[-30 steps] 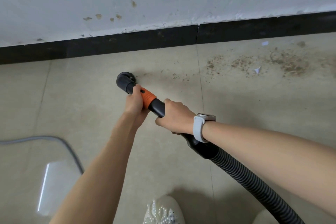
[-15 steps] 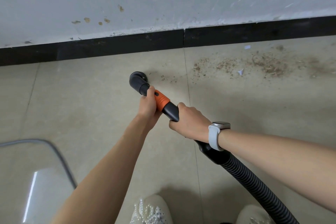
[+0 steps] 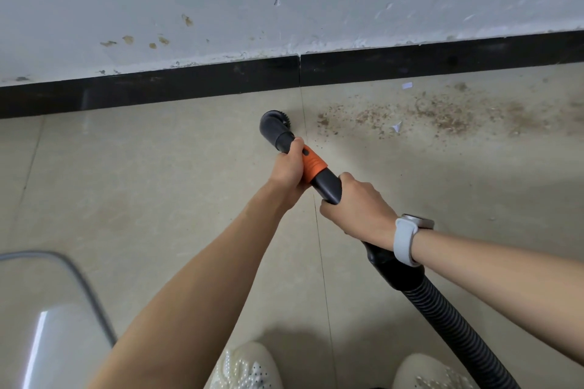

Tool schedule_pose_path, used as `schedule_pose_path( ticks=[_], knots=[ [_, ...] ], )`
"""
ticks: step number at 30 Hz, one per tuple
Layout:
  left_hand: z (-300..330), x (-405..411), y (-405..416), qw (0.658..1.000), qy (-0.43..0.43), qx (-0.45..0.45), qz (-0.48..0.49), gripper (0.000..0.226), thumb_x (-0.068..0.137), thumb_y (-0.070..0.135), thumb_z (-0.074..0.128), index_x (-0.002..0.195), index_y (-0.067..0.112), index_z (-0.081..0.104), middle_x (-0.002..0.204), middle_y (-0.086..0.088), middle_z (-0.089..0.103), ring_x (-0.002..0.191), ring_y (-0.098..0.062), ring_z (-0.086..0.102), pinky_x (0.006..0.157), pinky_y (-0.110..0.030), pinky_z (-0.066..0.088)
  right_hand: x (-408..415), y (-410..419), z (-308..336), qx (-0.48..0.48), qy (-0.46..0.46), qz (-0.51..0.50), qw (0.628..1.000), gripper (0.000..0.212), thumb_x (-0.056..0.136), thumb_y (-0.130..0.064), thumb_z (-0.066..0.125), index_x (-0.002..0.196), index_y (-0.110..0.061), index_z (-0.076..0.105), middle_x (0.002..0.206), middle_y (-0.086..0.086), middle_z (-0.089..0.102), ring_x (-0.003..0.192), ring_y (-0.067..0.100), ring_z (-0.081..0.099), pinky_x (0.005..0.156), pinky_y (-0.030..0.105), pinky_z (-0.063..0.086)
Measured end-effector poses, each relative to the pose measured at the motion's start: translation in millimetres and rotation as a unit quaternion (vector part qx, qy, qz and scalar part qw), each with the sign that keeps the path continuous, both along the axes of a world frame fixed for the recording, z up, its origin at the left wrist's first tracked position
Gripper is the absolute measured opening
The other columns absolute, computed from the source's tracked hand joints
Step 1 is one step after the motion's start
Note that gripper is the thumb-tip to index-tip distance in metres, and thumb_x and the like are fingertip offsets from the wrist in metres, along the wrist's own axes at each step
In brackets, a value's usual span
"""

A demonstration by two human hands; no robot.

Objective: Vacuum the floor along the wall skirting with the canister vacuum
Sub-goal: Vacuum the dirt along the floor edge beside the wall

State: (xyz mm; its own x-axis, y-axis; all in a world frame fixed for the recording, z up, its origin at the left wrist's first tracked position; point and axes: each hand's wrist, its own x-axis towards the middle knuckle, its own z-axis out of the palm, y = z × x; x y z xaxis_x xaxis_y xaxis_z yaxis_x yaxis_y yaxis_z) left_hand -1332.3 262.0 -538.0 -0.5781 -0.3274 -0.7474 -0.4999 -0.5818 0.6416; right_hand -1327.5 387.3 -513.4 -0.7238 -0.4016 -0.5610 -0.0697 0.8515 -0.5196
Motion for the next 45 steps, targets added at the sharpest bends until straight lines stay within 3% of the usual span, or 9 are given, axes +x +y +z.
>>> schedule_pose_path(
  ticks=[3,9,16,22,37,41,45],
  knots=[
    [-0.7,17.7,-16.7,0.998,-0.009,-0.051,0.046,0.022,0.097,0.028,0.044,0.092,0.007,0.043,0.076,-0.005,0.044,0.066,-0.017,0.048,0.055,-0.029,0.045,1.7,-13.8,-1.1,-0.033,-0.029,0.043,0.998,0.019,0.081,-0.025,0.057,0.084,-0.019,0.039,0.075,0.003,0.056,0.056,0.023,0.056,0.056,0.033,0.049],
    [-0.4,72.6,-89.2,0.978,-0.044,-0.122,0.161,0.02,0.094,0.023,0.043,0.077,0.011,0.043,0.077,-0.007,0.044,0.071,-0.02,0.048,0.061,-0.031,0.042,22.4,-90.5,-1.9,-0.082,-0.081,0.152,0.982,0.019,0.08,-0.021,0.058,0.082,-0.018,0.039,0.073,0.002,0.056,0.049,0.022,0.057,0.047,0.025,0.044],
    [-7.9,115.0,-131.6,0.967,-0.075,-0.111,0.218,0.022,0.097,0.023,0.042,0.08,0.009,0.045,0.074,-0.007,0.051,0.068,-0.02,0.054,0.068,-0.034,0.047,56.8,-143.3,-16.5,-0.083,-0.124,0.196,0.969,0.02,0.081,-0.022,0.058,0.09,-0.013,0.042,0.072,0.004,0.056,0.049,0.023,0.057,0.048,0.028,0.047],
    [-15.9,105.0,-111.6,0.977,-0.051,-0.087,0.186,0.023,0.097,0.026,0.043,0.081,0.008,0.044,0.076,-0.008,0.046,0.07,-0.02,0.051,0.066,-0.033,0.047,52.8,-116.1,-18.1,-0.062,-0.095,0.173,0.978,0.024,0.082,-0.025,0.058,0.09,-0.013,0.04,0.075,0.003,0.055,0.053,0.025,0.059,0.055,0.035,0.053],
    [-17.4,48.9,6.2,1.0,-0.011,-0.018,0.011,0.025,0.097,0.03,0.044,0.101,0.005,0.043,0.081,-0.007,0.045,0.071,-0.019,0.052,0.06,-0.032,0.05,31.0,14.4,-7.8,-0.027,-0.075,0.022,0.997,0.019,0.082,-0.026,0.056,0.087,-0.017,0.04,0.076,0.003,0.056,0.05,0.021,0.057,0.048,0.029,0.047],
    [-20.6,44.1,36.9,0.999,-0.025,-0.013,-0.016,0.023,0.097,0.028,0.044,0.099,0.006,0.041,0.078,-0.006,0.044,0.067,-0.017,0.05,0.053,-0.029,0.047,31.6,46.3,-5.3,-0.018,-0.093,-0.006,0.995,0.017,0.082,-0.025,0.055,0.086,-0.017,0.041,0.076,0.004,0.057,0.047,0.019,0.056,0.046,0.027,0.046],
    [-22.3,31.7,57.1,0.999,-0.034,-0.017,-0.023,0.02,0.096,0.026,0.044,0.09,0.007,0.041,0.076,-0.005,0.044,0.068,-0.018,0.05,0.06,-0.032,0.049,23.6,66.4,-5.7,-0.008,-0.094,-0.024,0.995,0.017,0.082,-0.025,0.055,0.089,-0.015,0.044,0.073,0.002,0.058,0.046,0.017,0.056,0.045,0.024,0.045]
  ],
)
